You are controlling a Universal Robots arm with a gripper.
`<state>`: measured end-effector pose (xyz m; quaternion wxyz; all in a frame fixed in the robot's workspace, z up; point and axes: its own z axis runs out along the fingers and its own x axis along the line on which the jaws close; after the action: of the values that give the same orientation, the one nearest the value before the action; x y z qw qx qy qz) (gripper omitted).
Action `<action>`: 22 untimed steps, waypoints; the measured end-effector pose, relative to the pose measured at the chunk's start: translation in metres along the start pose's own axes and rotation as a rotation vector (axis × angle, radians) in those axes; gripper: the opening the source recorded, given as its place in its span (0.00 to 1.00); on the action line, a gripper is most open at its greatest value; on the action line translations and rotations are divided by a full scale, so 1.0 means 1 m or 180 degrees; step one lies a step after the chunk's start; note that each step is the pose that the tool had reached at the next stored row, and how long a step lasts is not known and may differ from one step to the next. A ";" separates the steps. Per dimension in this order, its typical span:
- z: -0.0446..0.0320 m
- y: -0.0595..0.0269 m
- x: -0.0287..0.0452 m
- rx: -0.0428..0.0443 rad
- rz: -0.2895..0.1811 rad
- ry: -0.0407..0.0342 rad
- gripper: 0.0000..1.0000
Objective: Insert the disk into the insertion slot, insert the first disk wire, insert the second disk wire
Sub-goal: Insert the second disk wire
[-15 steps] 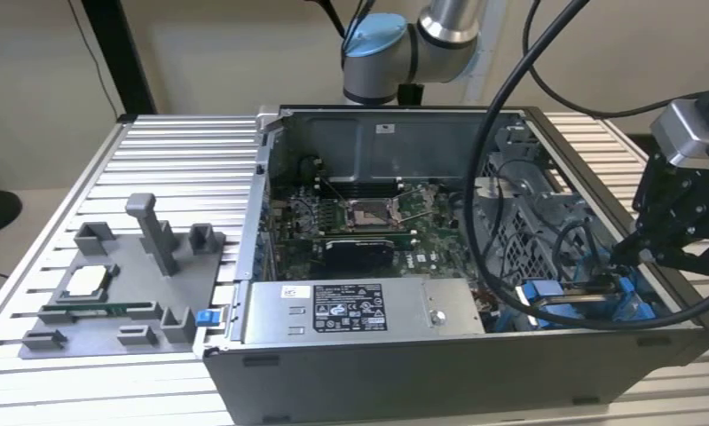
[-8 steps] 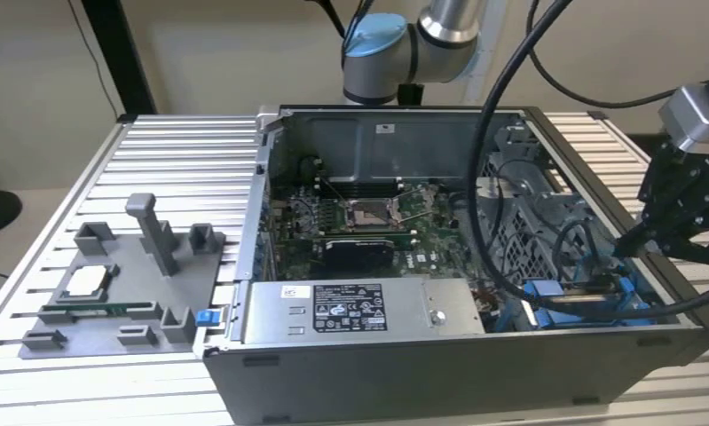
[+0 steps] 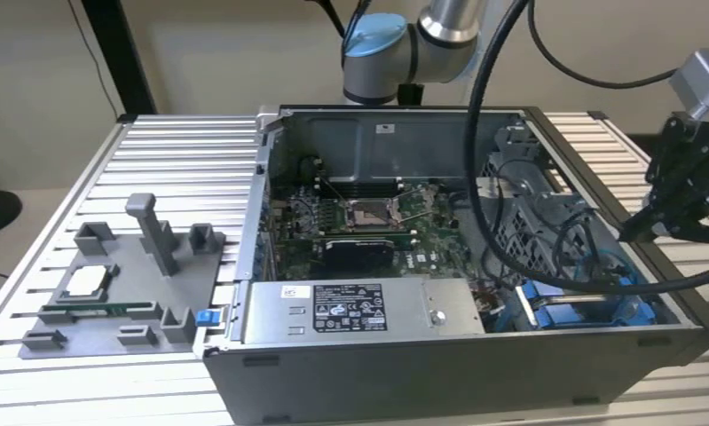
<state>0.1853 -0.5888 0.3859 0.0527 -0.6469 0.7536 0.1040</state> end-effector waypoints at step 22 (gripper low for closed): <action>0.0044 0.0426 0.0103 0.0051 -0.0003 -0.0009 0.00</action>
<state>0.1414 -0.5917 0.3832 0.0590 -0.6467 0.7540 0.0990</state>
